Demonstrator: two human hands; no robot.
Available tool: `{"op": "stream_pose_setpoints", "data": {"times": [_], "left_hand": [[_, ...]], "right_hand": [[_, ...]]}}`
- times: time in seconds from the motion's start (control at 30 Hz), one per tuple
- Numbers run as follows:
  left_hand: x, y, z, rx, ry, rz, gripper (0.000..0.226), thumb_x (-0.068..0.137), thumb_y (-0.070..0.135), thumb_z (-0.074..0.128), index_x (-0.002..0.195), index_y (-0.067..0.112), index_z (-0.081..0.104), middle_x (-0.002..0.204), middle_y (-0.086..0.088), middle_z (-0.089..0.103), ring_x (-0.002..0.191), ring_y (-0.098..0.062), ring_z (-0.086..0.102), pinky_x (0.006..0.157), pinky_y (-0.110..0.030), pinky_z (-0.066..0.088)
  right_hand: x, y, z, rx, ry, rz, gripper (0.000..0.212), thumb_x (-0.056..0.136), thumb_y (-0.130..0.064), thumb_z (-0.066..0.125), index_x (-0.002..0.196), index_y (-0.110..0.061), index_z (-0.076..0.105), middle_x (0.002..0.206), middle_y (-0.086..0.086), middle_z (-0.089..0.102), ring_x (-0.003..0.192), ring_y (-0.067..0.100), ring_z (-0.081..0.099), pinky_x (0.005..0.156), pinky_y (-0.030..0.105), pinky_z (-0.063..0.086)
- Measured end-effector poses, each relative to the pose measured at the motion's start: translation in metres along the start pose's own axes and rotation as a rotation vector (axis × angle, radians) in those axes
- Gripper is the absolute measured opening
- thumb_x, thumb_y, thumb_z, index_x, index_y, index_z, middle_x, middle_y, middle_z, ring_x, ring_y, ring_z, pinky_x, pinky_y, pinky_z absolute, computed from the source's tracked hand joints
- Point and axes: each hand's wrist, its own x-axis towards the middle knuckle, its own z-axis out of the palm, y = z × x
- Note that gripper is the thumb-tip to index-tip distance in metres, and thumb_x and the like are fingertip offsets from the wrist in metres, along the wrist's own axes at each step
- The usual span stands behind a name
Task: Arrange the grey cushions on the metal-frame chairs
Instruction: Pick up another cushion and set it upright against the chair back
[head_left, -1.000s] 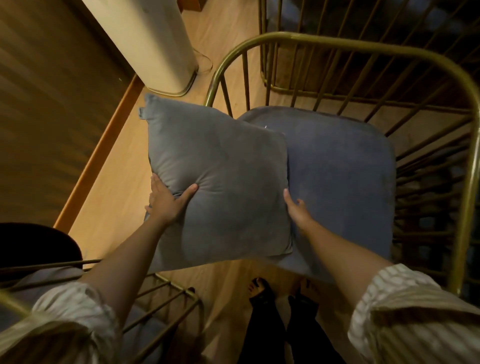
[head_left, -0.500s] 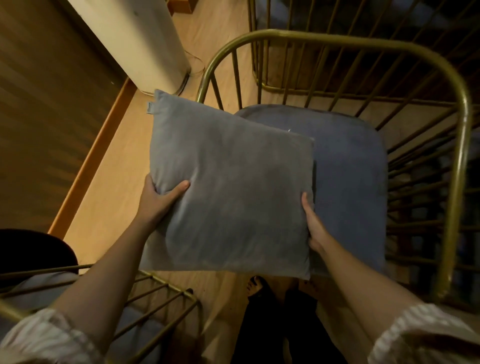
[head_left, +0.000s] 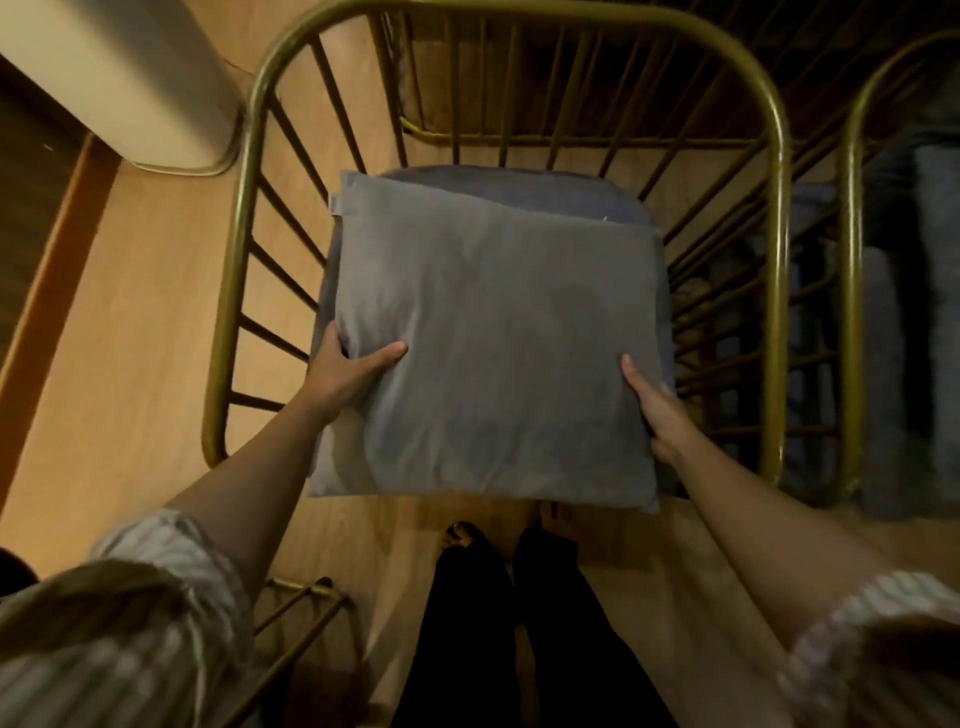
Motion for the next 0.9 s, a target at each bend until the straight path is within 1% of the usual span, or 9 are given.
{"op": "stream_pose_setpoints", "data": {"times": [0.07,0.17,0.33,0.43,0.47,0.6,0.7,0.8,0.9], "left_hand": [[0.01,-0.009,0.004,-0.001,-0.02,-0.029,0.114,0.064,0.056,0.086,0.154,0.026,0.022,0.153,0.001,0.04,0.138,-0.024,0.044,0.111,-0.044,0.04],[0.025,-0.024,0.008,0.025,-0.04,-0.074,0.11,0.073,0.05,0.082,0.156,0.023,0.016,0.157,-0.003,0.035,0.141,-0.028,0.039,0.114,-0.046,0.037],[0.046,-0.035,0.021,0.025,-0.041,-0.067,0.096,0.084,0.04,0.076,0.156,0.021,0.015,0.158,-0.006,0.033,0.143,-0.029,0.037,0.113,-0.043,0.034],[0.047,-0.035,0.023,0.067,-0.055,-0.022,0.094,0.085,0.043,0.074,0.156,0.024,0.016,0.158,-0.005,0.034,0.143,-0.03,0.037,0.116,-0.044,0.033],[0.046,-0.035,0.023,0.086,-0.061,-0.01,0.095,0.084,0.046,0.073,0.157,0.025,0.016,0.159,-0.005,0.034,0.144,-0.03,0.036,0.117,-0.047,0.033],[0.037,-0.026,0.022,0.128,-0.076,0.005,0.085,0.095,0.04,0.062,0.159,0.022,0.008,0.162,-0.005,0.027,0.147,-0.029,0.03,0.12,-0.046,0.027],[0.033,-0.023,0.019,0.246,-0.121,0.006,0.082,0.097,0.039,0.056,0.159,0.027,0.004,0.166,-0.004,0.017,0.152,-0.031,0.018,0.122,-0.055,0.021],[0.024,-0.017,0.024,0.353,-0.155,0.084,0.082,0.092,0.024,0.061,0.157,0.029,0.011,0.163,-0.005,0.019,0.15,-0.033,0.021,0.118,-0.059,0.027],[-0.012,0.015,0.044,0.421,-0.131,0.19,0.075,0.092,0.004,0.059,0.156,0.016,0.023,0.16,-0.009,0.027,0.147,-0.033,0.027,0.119,-0.05,0.029]], "right_hand": [[0.007,0.004,0.001,-0.021,-0.004,-0.01,0.103,0.043,-0.069,0.085,0.131,-0.02,0.062,0.125,0.003,0.069,0.107,0.023,0.067,0.097,0.043,0.053],[0.024,0.011,0.004,-0.071,-0.031,-0.009,0.111,0.041,-0.072,0.085,0.136,-0.02,0.059,0.128,0.002,0.067,0.111,0.023,0.066,0.1,0.044,0.052],[0.04,0.017,0.007,-0.081,-0.05,-0.002,0.082,0.072,-0.056,0.075,0.141,-0.019,0.052,0.131,0.002,0.063,0.112,0.023,0.063,0.092,0.039,0.053],[0.038,0.02,0.009,-0.08,-0.032,-0.019,0.099,0.056,-0.06,0.078,0.141,-0.019,0.051,0.127,0.001,0.064,0.101,0.015,0.064,0.08,0.031,0.053],[0.037,0.021,0.011,-0.081,-0.021,-0.037,0.097,0.057,-0.059,0.078,0.141,-0.017,0.052,0.128,0.002,0.064,0.1,0.014,0.064,0.079,0.03,0.053],[0.032,0.025,0.009,-0.113,0.067,-0.02,0.072,0.082,-0.044,0.074,0.141,-0.013,0.047,0.129,0.003,0.059,0.109,0.023,0.059,0.091,0.037,0.05],[0.021,0.026,0.002,-0.154,0.086,0.019,0.079,0.084,-0.042,0.072,0.15,-0.014,0.037,0.146,0.008,0.051,0.125,0.03,0.055,0.104,0.045,0.047],[-0.002,0.027,-0.003,-0.236,0.131,0.013,0.069,0.094,-0.029,0.065,0.151,-0.009,0.032,0.152,0.014,0.043,0.134,0.033,0.048,0.106,0.04,0.042],[-0.031,0.023,-0.013,-0.396,0.228,-0.064,0.065,0.096,-0.027,0.062,0.15,-0.007,0.033,0.155,0.015,0.039,0.139,0.034,0.041,0.107,0.038,0.038]]}}
